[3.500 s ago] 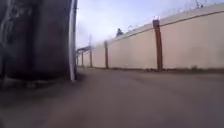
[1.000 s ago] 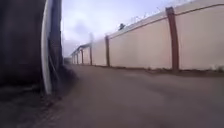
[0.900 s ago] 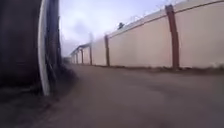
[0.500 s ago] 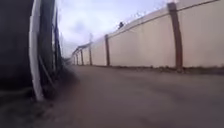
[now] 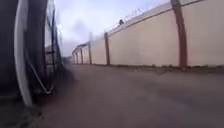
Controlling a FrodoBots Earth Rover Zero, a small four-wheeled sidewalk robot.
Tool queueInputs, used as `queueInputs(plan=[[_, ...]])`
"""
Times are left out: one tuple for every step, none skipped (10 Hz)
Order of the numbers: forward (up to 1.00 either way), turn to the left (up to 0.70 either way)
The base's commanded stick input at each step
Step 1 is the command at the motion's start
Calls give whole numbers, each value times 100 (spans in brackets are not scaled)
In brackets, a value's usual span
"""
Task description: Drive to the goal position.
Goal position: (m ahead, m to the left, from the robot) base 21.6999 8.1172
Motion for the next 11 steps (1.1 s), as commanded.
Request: queueInputs(plan=[[50, 0], [50, 0], [50, 0], [50, 0], [50, 0], [50, 0], [50, 0], [50, 0], [50, 0], [50, 0], [50, 0]])
